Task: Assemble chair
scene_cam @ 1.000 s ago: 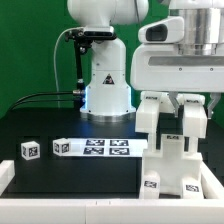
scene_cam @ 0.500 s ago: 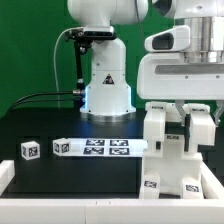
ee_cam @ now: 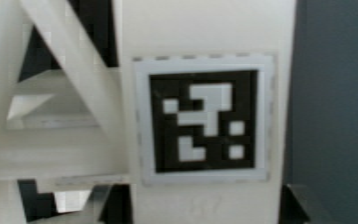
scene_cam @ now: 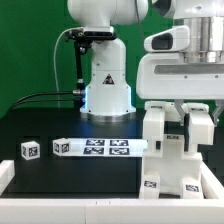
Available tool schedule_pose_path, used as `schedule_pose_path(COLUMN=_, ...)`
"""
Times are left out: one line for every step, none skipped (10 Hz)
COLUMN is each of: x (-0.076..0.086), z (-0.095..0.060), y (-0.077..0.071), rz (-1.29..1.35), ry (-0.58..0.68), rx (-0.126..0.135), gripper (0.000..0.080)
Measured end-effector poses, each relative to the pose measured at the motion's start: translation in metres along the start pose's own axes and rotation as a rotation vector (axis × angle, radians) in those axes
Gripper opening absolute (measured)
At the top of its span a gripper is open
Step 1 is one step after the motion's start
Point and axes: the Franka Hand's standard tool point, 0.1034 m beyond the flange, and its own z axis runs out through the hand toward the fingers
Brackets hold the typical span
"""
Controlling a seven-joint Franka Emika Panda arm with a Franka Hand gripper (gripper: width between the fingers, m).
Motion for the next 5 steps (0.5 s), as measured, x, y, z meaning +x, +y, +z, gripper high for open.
schedule_pose_path(x=-0.0020, z=0.0012, y=0.0037, rz=0.004, ry=-0.004, rx=-0.003, gripper=0.0284)
schedule_pose_path(x=-0.0017, z=0.0013, y=0.0045, rz=0.004, ry=0.002, rx=-0.001, gripper=0.0284)
schedule_pose_path(x=-0.0006, z=0.0014, y=0.0042, rz=-0.001, ry=0.010, rx=0.001, gripper=0.0284)
schedule_pose_path(x=0.0013, z=0.0012, y=0.0030, rz=-0.014, ry=0.021, rx=0.004, gripper=0.0284)
schedule_pose_path(x=0.0051, z=0.0011, y=0.0012, rz=-0.026, ry=0.036, rx=0.009, gripper=0.0284)
